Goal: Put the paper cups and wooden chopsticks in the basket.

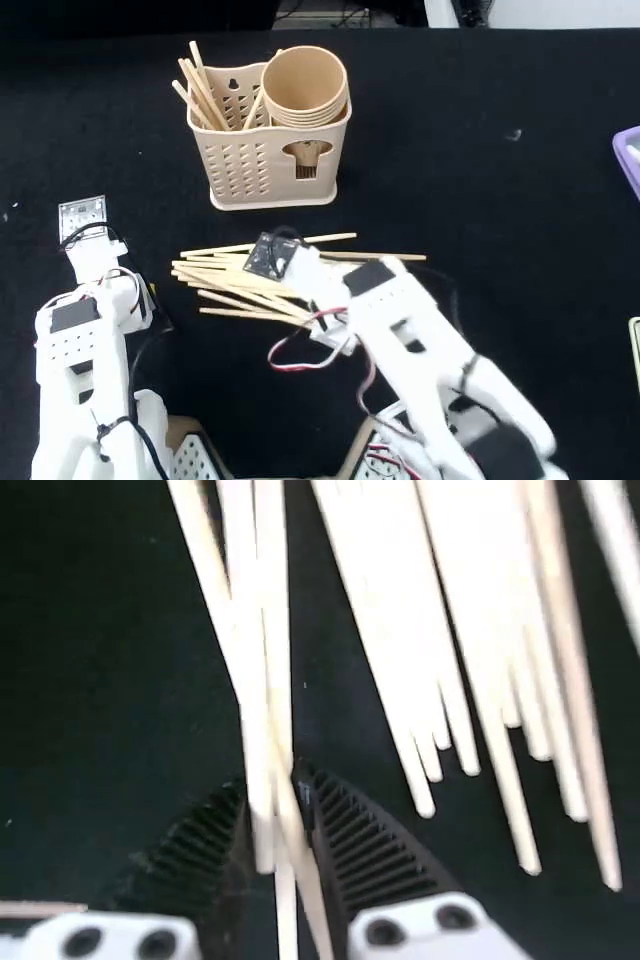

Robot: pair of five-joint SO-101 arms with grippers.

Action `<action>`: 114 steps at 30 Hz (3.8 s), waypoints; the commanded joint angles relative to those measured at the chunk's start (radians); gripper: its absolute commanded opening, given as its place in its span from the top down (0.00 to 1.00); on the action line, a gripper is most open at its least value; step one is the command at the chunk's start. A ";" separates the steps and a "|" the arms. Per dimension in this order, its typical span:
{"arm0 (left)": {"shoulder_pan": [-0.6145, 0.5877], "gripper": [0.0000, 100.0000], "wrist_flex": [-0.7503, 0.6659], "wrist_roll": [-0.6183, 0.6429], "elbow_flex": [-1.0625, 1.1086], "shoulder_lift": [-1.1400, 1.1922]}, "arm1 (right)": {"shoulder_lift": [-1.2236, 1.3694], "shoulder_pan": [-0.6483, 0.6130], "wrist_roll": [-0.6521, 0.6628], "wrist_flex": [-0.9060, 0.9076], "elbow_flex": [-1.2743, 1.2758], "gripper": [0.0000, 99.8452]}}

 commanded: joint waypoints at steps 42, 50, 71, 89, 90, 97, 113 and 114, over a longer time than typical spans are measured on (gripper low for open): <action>-0.007 0.81 -0.017 -0.011 -0.005 -0.020 | -0.142 -0.140 -0.107 -0.258 0.196 0.82; -0.007 0.81 -0.017 -0.011 -0.004 -0.018 | 0.186 -0.192 -0.170 -0.273 0.013 0.83; -0.007 0.81 -0.017 -0.011 -0.004 -0.018 | -0.375 -0.169 -0.172 0.120 -0.130 0.99; -0.004 0.81 -0.020 -0.011 0.012 -0.021 | -0.576 -0.104 -0.509 -0.809 -0.153 0.99; -0.002 0.81 -0.020 -0.011 0.012 -0.020 | -0.565 -0.104 -0.509 -0.895 -0.147 0.99; -0.002 0.81 -0.020 -0.011 0.012 -0.021 | -0.300 -0.100 -0.514 -1.224 -0.223 0.99; -0.002 0.81 -0.018 -0.012 0.012 -0.020 | 0.493 -0.021 -0.512 -1.247 -0.834 0.99; -0.002 0.81 -0.018 -0.012 0.012 -0.020 | 0.519 -0.017 -0.514 -1.247 -0.843 0.99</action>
